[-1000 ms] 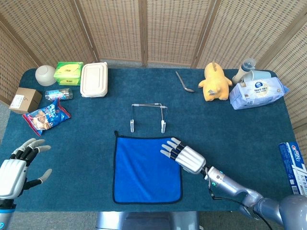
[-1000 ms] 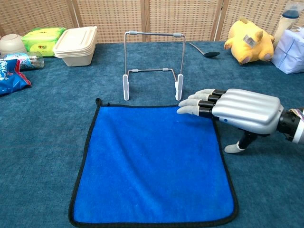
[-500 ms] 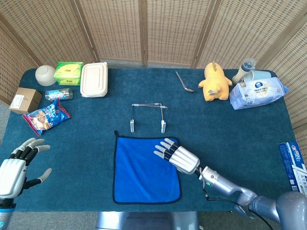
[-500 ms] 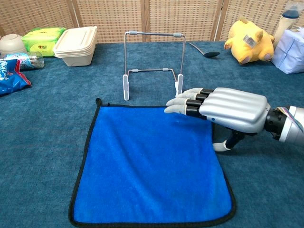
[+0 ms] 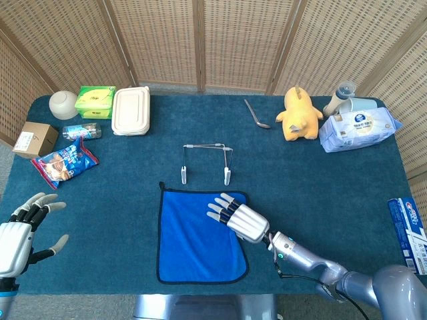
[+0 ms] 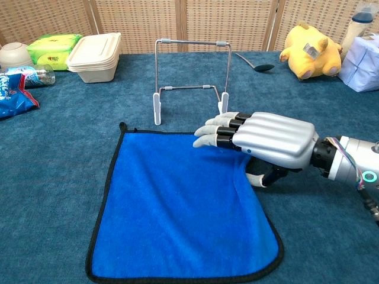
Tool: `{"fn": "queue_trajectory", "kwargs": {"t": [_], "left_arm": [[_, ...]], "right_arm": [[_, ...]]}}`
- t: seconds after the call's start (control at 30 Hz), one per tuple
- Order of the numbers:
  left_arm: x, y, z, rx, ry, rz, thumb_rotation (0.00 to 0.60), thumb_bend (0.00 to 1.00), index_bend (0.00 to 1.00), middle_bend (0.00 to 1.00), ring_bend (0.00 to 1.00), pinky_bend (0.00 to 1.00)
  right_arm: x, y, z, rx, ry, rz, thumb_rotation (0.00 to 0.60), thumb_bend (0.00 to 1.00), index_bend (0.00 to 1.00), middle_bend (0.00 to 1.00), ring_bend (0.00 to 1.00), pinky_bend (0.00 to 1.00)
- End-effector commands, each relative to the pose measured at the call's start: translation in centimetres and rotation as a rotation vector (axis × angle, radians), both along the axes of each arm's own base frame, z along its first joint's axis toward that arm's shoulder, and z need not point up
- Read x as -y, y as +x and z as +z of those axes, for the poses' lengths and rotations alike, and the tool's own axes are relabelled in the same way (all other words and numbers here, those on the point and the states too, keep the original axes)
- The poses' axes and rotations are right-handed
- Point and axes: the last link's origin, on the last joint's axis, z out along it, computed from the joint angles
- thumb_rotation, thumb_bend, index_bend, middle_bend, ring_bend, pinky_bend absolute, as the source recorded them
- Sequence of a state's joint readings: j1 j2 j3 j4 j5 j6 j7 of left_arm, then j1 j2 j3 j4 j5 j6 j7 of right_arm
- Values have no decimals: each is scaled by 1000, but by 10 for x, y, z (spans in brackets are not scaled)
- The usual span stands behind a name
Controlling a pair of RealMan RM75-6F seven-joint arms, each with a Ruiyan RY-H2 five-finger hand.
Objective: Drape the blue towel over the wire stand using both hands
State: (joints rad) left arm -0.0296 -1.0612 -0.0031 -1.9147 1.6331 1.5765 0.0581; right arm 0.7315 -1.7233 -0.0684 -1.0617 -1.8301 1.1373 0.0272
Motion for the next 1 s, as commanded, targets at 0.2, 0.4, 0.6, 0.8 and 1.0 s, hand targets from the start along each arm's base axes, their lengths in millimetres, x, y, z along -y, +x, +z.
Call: {"fn": "queue_trajectory", "kwargs": {"t": [0.2, 0.4, 0.6, 0.8, 1.0], "left_arm": [[3, -1, 2, 1, 3, 1, 600, 343, 292, 227, 171, 232], [3, -1, 2, 1, 3, 0, 600, 343, 291, 226, 171, 231], [-1, -4, -2, -47, -15, -3, 600, 343, 294, 228, 171, 231], [-13, -4, -15, -218, -75, -90, 600, 344, 300, 234, 171, 228], [-33, 0, -38, -279, -148, -240, 600, 343, 313, 247, 174, 218]], "right_arm": [[1, 1, -2, 23, -7, -9, 600, 479, 346, 137, 51, 54], [0, 0, -4, 37, -2, -19, 600, 463, 521, 196, 97, 76], [0, 2, -5, 55, 1, -25, 600, 450, 663, 278, 173, 103], [1, 1, -5, 62, 2, -39, 600, 443, 701, 305, 201, 104], [1, 4, -4, 89, 1, -54, 600, 443, 724, 322, 219, 104]]}}
